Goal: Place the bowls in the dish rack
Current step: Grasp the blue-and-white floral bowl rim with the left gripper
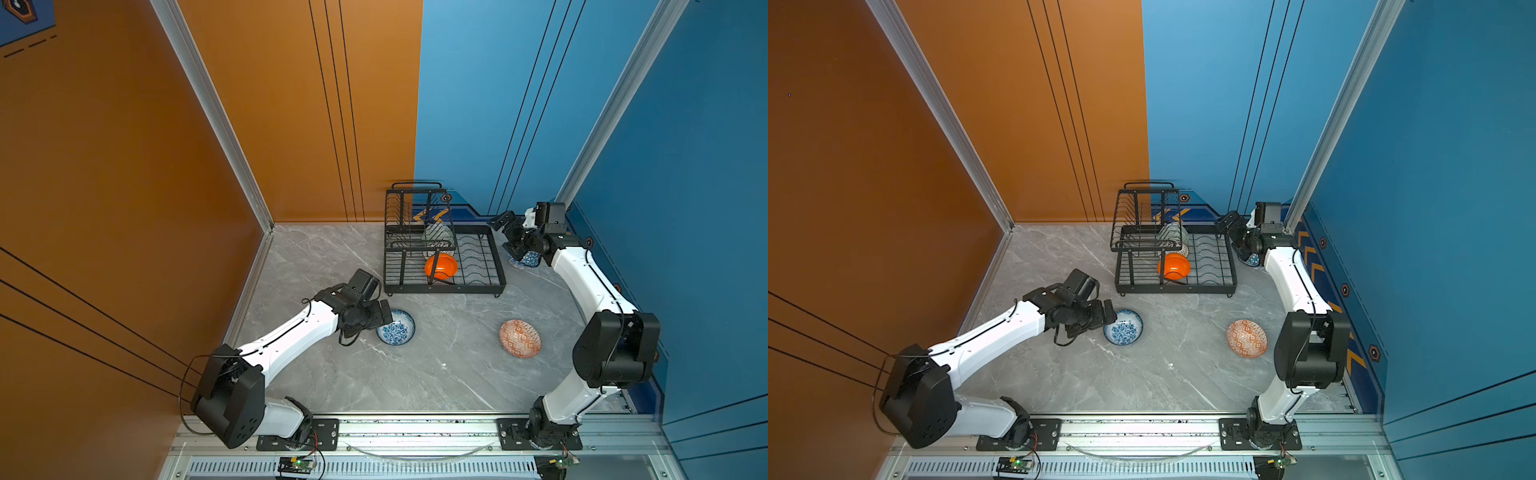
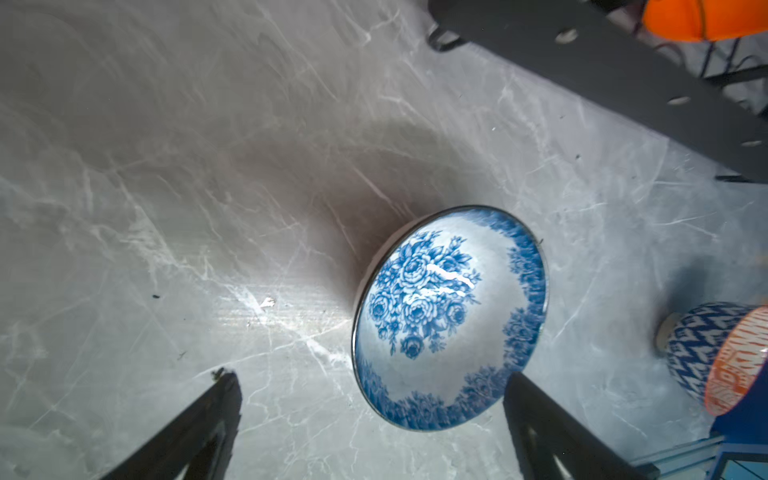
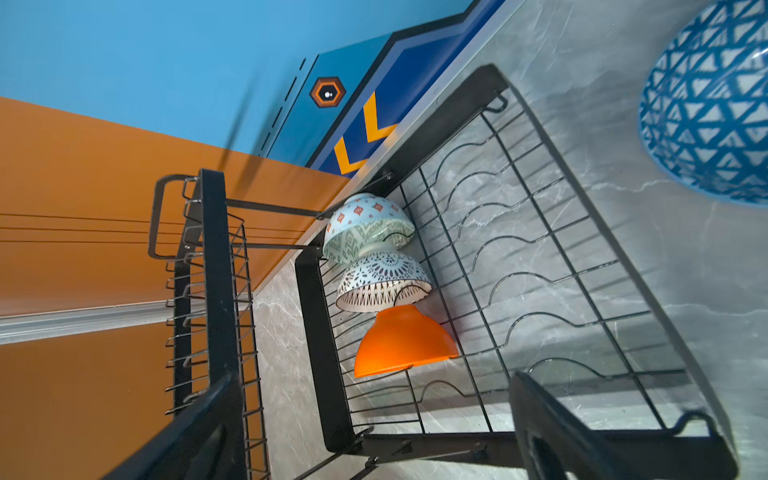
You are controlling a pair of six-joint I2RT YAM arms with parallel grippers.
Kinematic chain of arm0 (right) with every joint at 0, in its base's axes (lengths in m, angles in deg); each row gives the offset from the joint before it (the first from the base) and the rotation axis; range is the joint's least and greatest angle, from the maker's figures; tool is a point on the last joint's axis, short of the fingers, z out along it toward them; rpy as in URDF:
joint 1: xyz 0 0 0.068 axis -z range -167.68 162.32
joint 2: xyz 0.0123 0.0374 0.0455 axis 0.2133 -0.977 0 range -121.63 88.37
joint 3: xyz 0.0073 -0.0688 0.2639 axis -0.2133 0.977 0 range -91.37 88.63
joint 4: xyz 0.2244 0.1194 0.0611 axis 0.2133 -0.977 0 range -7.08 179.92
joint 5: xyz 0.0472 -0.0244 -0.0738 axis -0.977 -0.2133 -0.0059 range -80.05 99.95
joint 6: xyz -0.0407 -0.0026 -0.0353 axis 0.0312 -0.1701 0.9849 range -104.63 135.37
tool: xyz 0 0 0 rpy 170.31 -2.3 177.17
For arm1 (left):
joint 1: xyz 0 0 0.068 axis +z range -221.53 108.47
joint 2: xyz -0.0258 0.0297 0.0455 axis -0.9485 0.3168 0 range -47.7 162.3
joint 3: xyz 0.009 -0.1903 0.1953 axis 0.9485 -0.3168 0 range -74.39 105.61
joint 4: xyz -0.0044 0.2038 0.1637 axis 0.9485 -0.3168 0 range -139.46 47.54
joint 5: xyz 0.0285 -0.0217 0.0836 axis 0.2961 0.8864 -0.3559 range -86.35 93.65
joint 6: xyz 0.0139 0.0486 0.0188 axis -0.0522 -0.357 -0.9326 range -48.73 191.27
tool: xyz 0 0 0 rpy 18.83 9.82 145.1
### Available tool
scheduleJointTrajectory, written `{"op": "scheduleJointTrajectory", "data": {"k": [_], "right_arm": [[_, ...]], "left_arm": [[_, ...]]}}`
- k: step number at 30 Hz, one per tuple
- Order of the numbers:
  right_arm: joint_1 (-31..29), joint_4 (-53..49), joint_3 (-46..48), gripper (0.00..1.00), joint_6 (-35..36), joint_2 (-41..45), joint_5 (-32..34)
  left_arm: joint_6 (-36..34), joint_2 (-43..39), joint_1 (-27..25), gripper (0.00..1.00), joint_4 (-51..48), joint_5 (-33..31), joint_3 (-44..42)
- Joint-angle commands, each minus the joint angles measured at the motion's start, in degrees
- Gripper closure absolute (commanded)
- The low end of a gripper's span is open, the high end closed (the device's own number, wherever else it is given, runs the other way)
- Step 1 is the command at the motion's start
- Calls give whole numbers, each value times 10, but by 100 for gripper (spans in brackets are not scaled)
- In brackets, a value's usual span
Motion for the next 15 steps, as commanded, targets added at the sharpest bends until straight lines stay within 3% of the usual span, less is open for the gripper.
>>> {"op": "scheduleJointTrajectory", "data": {"k": [1,6,15], "right_arm": [[-10,-20,13,0,13,8,12],[-12,-20,31,0,9,20,14],[-2,-17,29,0,1,23,7]], "left_arm": [[14,23,-4,2,-22,9,-1],[6,68,-4,15,-22,26,24],[6,109,1,52,-22,27,56]]}}
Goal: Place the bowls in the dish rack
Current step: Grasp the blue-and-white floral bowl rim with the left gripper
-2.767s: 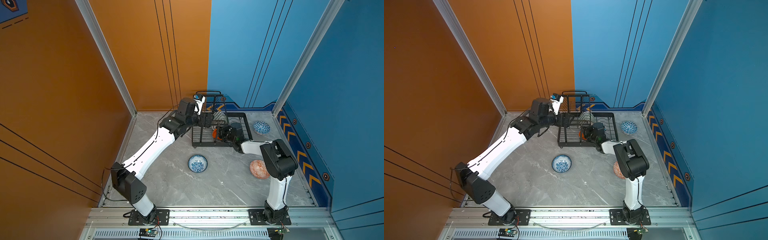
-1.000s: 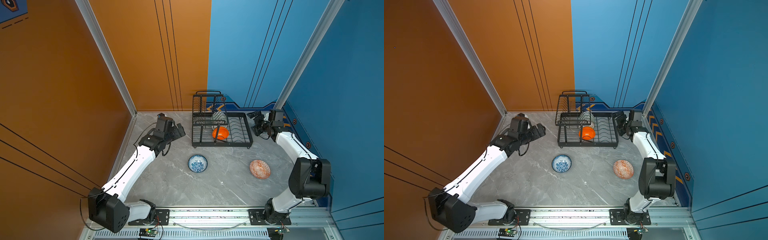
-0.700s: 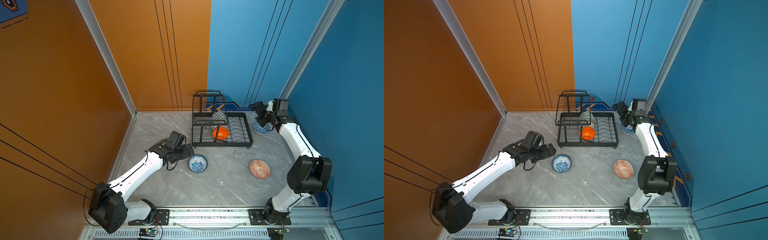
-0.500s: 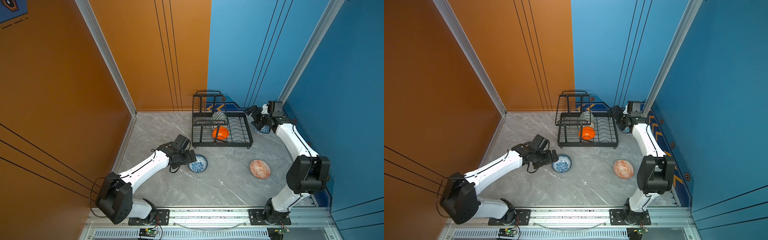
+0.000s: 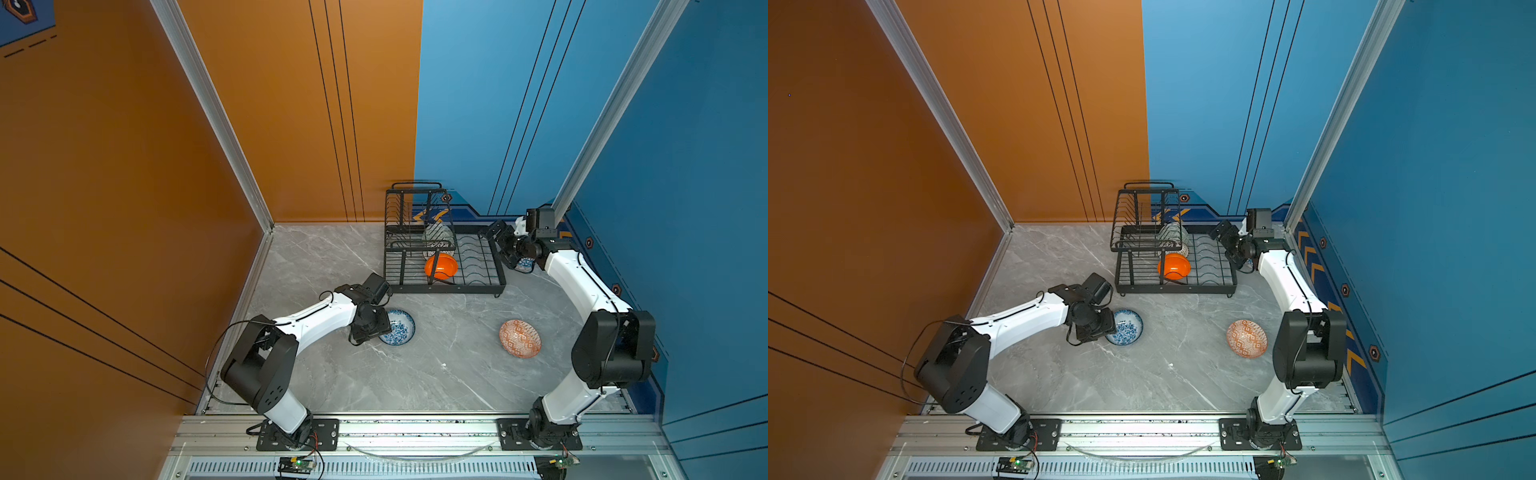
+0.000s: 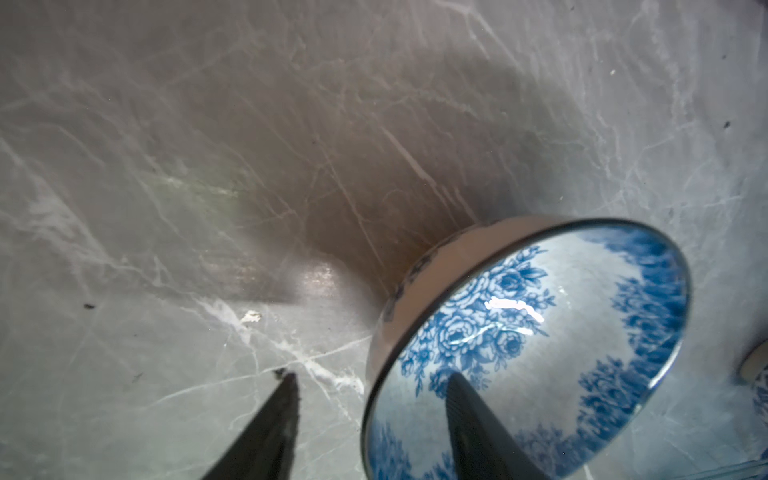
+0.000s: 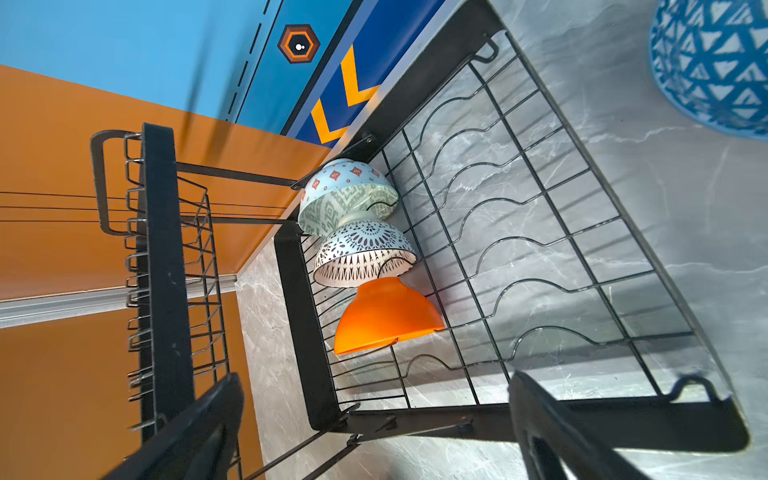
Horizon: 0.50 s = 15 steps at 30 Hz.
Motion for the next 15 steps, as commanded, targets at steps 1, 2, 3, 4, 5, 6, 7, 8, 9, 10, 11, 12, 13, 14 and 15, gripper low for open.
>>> {"op": "scheduleJointTrajectory", "data": {"k": [1,2,3,4,5,6,7,8,9,10,11,12,13,14,15], "right_arm": [[6,-6,2,0,-1,22,6],[6,-4,2,0,-3,21,4],[6,-3,3,0,-5,21,4],[7,0,4,0,-7,20,3],[7,2,5,0,-9,20,2],[8,4,5,0,-11,20,1],[9,7,6,0,-13,20,0],[10,8,6,0,-14,21,0],[12,10,7,0,-16,20,-1],[13,12,7,0,-19,20,-2],[14,15,9,0,-22,19,-3],[14,20,11,0,-26,19,-5],[15,23,13,0,-30,18,-6],[15,27,16,0,-34,18,-8],[15,31,16,0,-38,17,-9]], "left_arm": [[2,5,3,55,-11,0,22],[2,7,5,60,-11,-2,24],[2,10,7,64,-11,-1,26],[2,13,7,66,-11,-1,26],[1,18,9,69,-11,3,27],[1,20,9,71,-11,5,28],[1,23,8,71,-11,6,28],[0,24,7,72,-11,7,28],[-1,24,8,74,-12,6,28],[-2,24,8,76,-12,5,28],[-3,24,9,76,-12,4,28],[-3,26,10,76,-11,4,27],[-6,26,11,76,-12,4,29],[-7,29,11,77,-12,4,29],[-8,30,11,79,-12,5,29]]}}
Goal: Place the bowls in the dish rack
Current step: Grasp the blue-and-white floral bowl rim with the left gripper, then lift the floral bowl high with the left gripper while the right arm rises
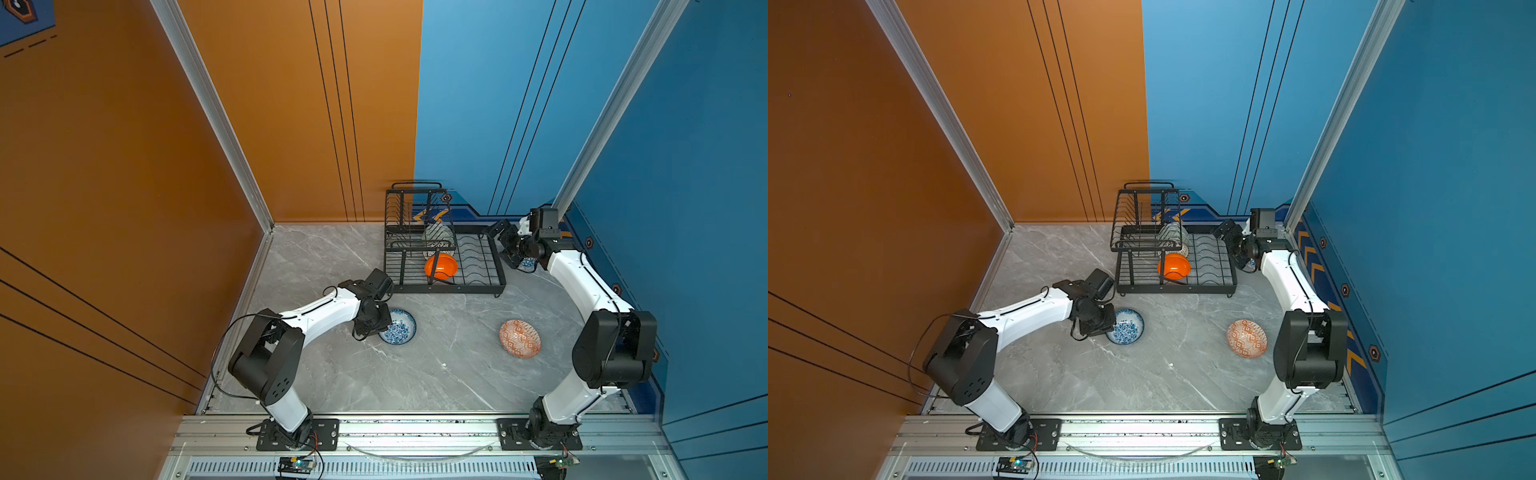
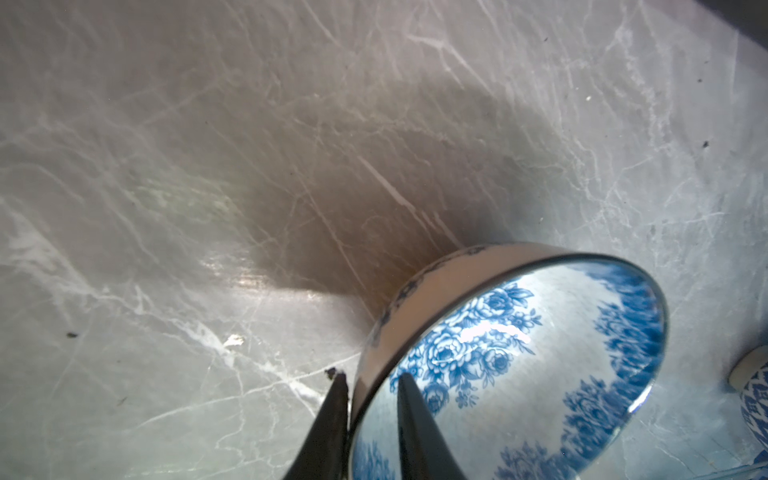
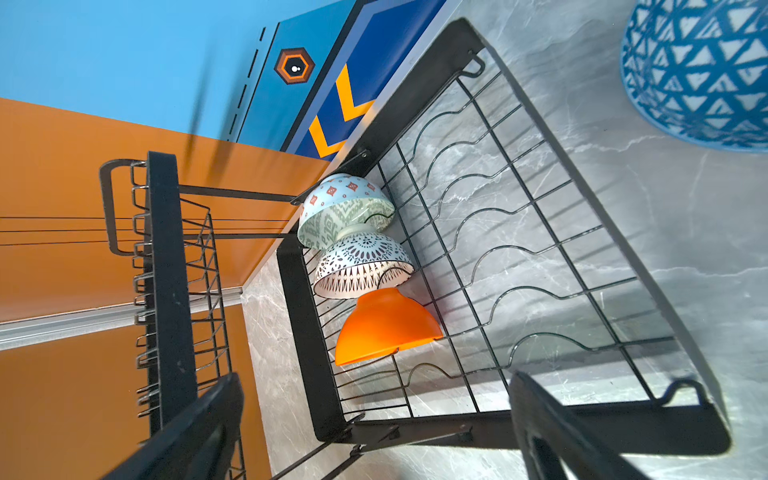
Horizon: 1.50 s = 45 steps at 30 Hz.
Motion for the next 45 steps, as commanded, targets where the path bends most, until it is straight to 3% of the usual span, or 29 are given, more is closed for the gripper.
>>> {"op": "scheduleJointTrajectory", "data": {"k": [1,4,8,18,30,34,40,45], "right_arm": [[3,18,12,0,-20,16,-10],[4,21,9,0,-27,15,-13],[5,21,-6,0,-34,16,-19],[-14,20,16,0,-46,28,-12],[-55,-1,-112,0,-67,-20,2],[-71,-7,-167,0,-75,-40,6],[-95,-8,-260,0,-101,-71,-2],[-125,-2,-334,0,-142,-99,-8]], "left_arm": [[-9,9,4,80,-13,5,11],[-12,15,5,85,-13,4,19],[-21,18,6,100,-13,1,33],[3,-82,41,100,-2,-46,3],[9,-204,178,100,42,-105,38],[11,-223,212,100,91,-127,62],[-16,-215,219,100,233,-190,93],[-106,-163,205,100,353,-227,149]]}}
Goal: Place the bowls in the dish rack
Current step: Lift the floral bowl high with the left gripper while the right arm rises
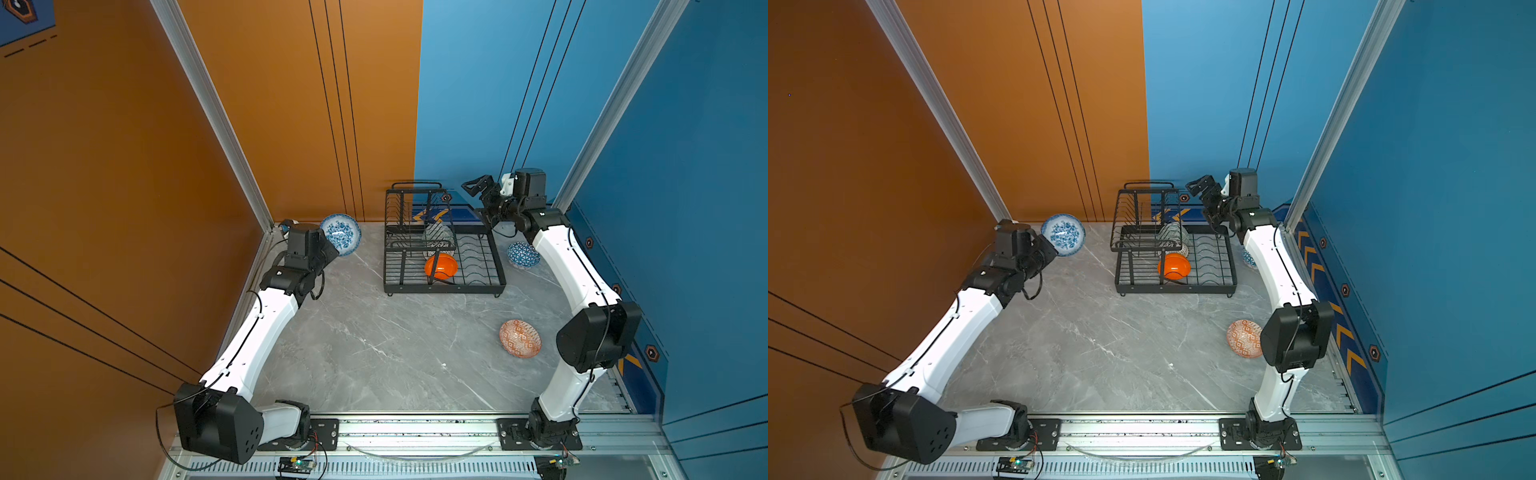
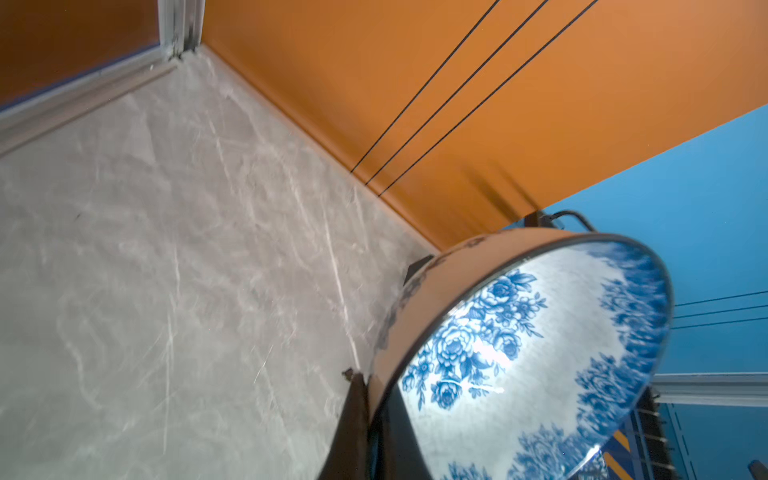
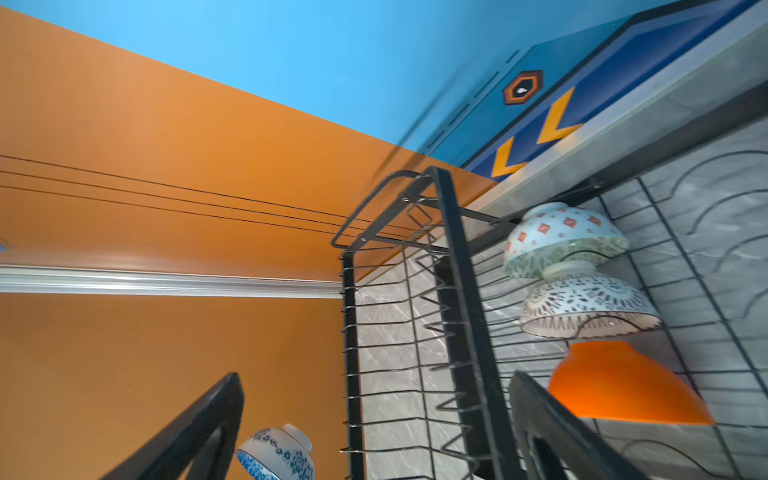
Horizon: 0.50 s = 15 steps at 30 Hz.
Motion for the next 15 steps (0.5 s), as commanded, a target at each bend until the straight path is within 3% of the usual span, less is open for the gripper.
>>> {"op": "scheduleJointTrajectory", "data": {"k": [1,9,15], "right_arm": [[-25,5,-54,0,-46,-16,-7],[-75,74,-166,0,-155,-65,-33],[-95,157,-184,0,-244,-80,-48]], "left_arm": [[-88,34,-15,100,159,-39,56],[-221,118,-60,100,272,-83,141],[-311,173,-93,100,326,-110,184]]}}
